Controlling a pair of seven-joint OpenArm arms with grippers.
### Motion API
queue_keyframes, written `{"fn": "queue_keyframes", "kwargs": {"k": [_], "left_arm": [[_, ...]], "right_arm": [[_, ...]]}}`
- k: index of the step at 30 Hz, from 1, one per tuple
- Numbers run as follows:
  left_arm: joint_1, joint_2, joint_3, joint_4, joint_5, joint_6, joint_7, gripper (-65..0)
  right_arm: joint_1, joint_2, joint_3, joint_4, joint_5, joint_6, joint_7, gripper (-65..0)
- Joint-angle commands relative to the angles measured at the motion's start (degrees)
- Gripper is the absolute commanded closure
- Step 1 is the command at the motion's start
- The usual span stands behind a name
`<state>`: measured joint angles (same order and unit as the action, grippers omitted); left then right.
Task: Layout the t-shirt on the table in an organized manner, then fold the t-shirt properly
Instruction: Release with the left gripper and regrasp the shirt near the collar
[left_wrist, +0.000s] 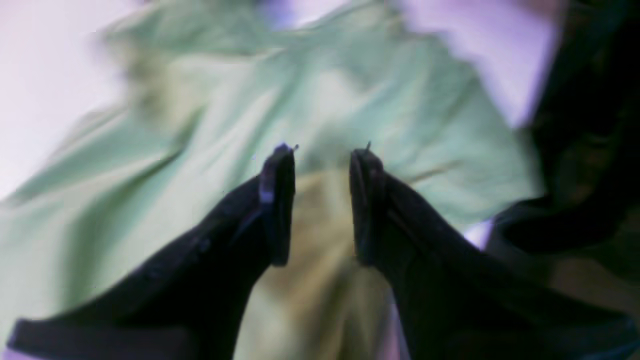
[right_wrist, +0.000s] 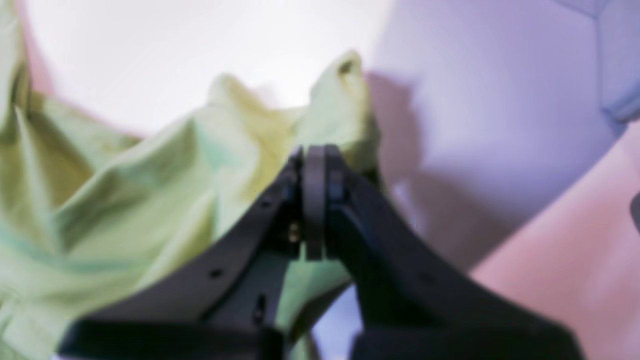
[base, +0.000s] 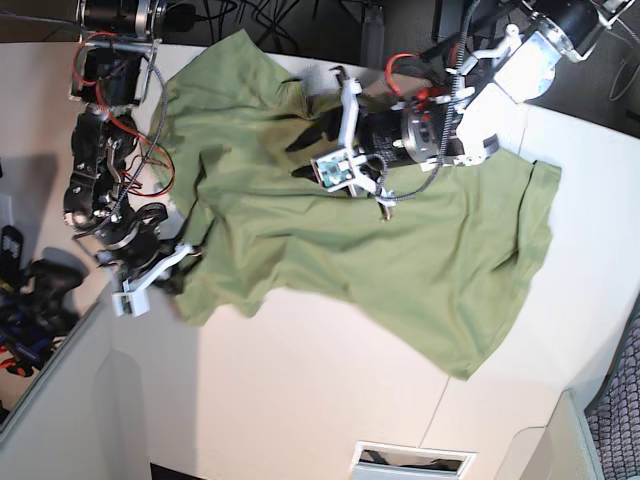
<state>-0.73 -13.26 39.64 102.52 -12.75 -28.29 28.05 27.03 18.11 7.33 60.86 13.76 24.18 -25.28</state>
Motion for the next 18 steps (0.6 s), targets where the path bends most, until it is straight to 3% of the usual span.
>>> {"fn": "queue_keyframes", "kwargs": {"k": [1,6,13,18], "left_arm": [[0.1,1.3,1.4,0.2,0.8,-0.2,-1.2,-19.3],[2.1,7.1,6.4,-4.2,6.1,1.7,-1.4,-19.3],[1.9,13.8,7.0,-12.8,9.1,1.9,-4.7,-19.3],[1.9,15.3,7.1,-16.6,11.5,1.9,-5.1,-19.3]], "right_arm": [[3.0,0.8,0.3,-1.0,0.3,-0.2,1.9,0.0],[5.7,0.6,-1.5,-9.1,-0.7,-0.2,2.0,0.0],[5.5,-1.9,-8.6,-13.2,-4.5,-0.2,2.0,0.0],[5.5,-4.0,-10.6,-14.9,-8.4,-0.4,6.0,0.0]]}}
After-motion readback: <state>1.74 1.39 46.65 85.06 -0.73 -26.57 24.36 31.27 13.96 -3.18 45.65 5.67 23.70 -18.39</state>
